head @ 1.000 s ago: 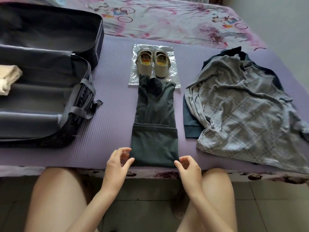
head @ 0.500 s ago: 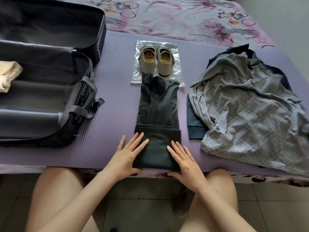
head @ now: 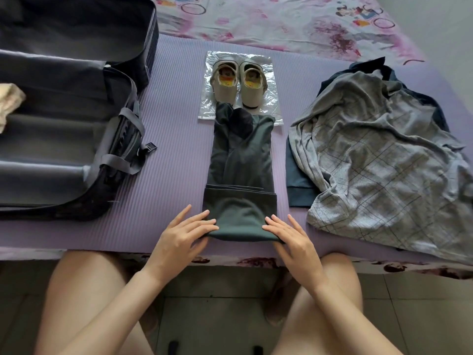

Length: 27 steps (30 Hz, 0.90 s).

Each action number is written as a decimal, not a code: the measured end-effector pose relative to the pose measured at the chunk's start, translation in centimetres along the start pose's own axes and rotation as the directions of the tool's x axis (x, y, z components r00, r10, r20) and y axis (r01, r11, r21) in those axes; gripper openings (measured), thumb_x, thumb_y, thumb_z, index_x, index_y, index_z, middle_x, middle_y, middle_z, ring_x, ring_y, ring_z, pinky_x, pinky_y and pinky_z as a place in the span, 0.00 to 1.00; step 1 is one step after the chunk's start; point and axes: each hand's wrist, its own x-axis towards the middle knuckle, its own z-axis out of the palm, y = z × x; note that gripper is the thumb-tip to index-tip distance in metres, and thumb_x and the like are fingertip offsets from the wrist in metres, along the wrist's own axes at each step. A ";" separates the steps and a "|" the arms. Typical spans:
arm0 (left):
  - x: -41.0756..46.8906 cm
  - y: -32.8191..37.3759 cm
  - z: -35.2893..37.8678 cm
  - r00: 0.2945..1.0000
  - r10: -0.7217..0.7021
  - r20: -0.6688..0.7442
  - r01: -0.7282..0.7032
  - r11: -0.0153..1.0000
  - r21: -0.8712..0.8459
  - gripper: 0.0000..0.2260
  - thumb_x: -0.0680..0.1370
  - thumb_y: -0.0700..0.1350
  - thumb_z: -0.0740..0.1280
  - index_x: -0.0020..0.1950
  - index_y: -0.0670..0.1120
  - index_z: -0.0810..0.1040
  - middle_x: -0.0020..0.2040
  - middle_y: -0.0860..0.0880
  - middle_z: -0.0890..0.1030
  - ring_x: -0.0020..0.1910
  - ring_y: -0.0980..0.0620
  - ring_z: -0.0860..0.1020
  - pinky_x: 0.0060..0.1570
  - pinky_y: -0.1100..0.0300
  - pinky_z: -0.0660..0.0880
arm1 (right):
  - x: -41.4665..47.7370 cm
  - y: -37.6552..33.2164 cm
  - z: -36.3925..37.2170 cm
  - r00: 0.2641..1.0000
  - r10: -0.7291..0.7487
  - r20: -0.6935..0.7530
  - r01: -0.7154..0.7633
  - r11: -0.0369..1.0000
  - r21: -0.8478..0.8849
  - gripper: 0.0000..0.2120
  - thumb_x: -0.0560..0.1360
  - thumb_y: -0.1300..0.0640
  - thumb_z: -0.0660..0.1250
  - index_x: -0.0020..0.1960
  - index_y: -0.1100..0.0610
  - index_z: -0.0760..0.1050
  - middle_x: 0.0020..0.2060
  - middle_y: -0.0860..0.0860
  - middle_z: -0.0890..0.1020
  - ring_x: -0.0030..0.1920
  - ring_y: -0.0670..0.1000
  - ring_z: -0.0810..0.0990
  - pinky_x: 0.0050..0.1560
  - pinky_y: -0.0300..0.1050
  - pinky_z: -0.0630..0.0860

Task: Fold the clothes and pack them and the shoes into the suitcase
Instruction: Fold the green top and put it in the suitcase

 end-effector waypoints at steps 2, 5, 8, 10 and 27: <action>0.7 0.4 -0.8 0.996 -0.002 -0.091 -0.001 1.000 -0.024 0.13 0.78 0.47 0.60 0.56 0.46 0.81 0.56 0.52 0.81 0.62 0.56 0.75 0.70 0.49 0.63 | 0.4 -0.7 -1.0 0.998 0.011 -0.066 -0.008 0.999 0.040 0.15 0.77 0.55 0.59 0.60 0.56 0.78 0.60 0.47 0.80 0.65 0.43 0.74 0.74 0.46 0.58; 1.9 1.1 -2.1 0.980 -0.010 -0.199 -0.004 0.998 -0.066 0.10 0.77 0.46 0.63 0.51 0.43 0.82 0.52 0.50 0.83 0.54 0.57 0.80 0.67 0.50 0.68 | 1.0 -2.0 -2.4 0.983 -0.011 -0.183 0.020 0.999 0.049 0.18 0.81 0.49 0.56 0.55 0.58 0.80 0.52 0.45 0.82 0.59 0.36 0.75 0.72 0.44 0.60; 3.6 1.9 -3.2 0.968 -0.075 -0.239 0.031 0.983 -0.183 0.11 0.79 0.51 0.60 0.53 0.46 0.78 0.46 0.50 0.83 0.46 0.58 0.80 0.52 0.58 0.78 | 1.9 -3.0 -3.4 0.956 0.031 -0.290 -0.002 0.995 0.101 0.15 0.80 0.49 0.58 0.51 0.58 0.78 0.47 0.43 0.80 0.60 0.29 0.69 0.68 0.36 0.63; 5.2 2.1 -3.5 0.959 -0.161 -0.235 0.099 0.962 -0.255 0.11 0.80 0.54 0.57 0.55 0.50 0.73 0.43 0.53 0.80 0.41 0.58 0.79 0.41 0.63 0.78 | 3.3 -3.6 -4.2 0.949 0.111 -0.296 -0.053 0.979 0.198 0.09 0.79 0.50 0.59 0.51 0.53 0.75 0.43 0.41 0.78 0.55 0.30 0.73 0.58 0.31 0.69; 10.3 -2.4 1.3 0.578 -0.789 0.209 0.752 0.415 -0.512 0.16 0.76 0.48 0.68 0.62 0.47 0.72 0.47 0.48 0.79 0.45 0.53 0.76 0.44 0.57 0.73 | 11.4 0.7 -0.2 0.716 0.697 0.015 -0.616 0.622 0.484 0.16 0.77 0.57 0.66 0.63 0.58 0.71 0.47 0.51 0.79 0.49 0.47 0.77 0.50 0.35 0.72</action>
